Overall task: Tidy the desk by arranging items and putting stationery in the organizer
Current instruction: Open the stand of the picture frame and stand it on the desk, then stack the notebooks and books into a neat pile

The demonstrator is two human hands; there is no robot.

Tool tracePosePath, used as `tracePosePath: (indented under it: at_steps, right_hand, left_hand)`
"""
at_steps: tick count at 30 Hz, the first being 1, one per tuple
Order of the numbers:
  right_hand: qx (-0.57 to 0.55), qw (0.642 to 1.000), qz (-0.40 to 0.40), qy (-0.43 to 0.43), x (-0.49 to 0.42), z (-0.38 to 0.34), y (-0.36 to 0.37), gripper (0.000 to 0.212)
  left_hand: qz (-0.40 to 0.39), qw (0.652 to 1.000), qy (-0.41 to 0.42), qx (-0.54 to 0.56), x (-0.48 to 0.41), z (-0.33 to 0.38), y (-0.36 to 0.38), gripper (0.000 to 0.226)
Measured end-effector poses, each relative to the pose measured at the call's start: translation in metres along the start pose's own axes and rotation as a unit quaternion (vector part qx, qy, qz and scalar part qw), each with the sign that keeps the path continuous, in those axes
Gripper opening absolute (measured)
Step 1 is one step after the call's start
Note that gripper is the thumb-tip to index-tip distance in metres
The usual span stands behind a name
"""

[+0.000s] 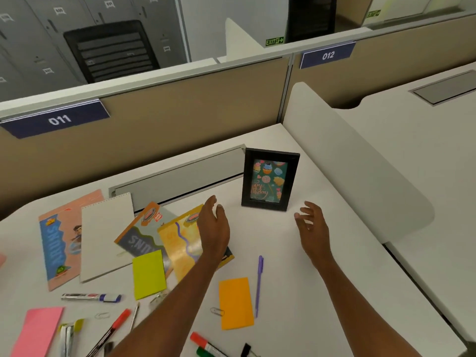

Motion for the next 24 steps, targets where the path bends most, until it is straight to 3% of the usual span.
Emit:
tracePosePath:
  at_steps: [3,7,16,24]
  right_hand:
    - [0.004,0.999,0.035,-0.018,0.025,0.002,0.011,0.031]
    - [0.018,0.999,0.022,-0.041,0.067,-0.007,0.041,0.024]
    - [0.024,0.99,-0.104,-0.09,0.174,-0.045,0.154,0.021]
    - [0.087,0.955,-0.227,-0.168,0.23,-0.092,0.277,0.031]
  left_hand:
    - [0.007,0.999,0.031,-0.01,0.036,-0.008,-0.029,0.037]
    - [-0.007,0.997,0.064,-0.044,0.072,-0.018,-0.077,0.041]
    - [0.059,0.994,0.044,-0.085,0.083,-0.061,-0.21,0.05]
    - [0.123,0.985,0.007,-0.122,0.041,-0.095,-0.312,0.052]
Point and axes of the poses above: each hand's wrist, its own x-axis away from the middle knuckle, its own y-axis out of the palm, z = x × y, the point moved 1 cm from there along -x, towards the middle knuckle, and after that the axes turned 13 degrees about y, right-handed, at the moved point
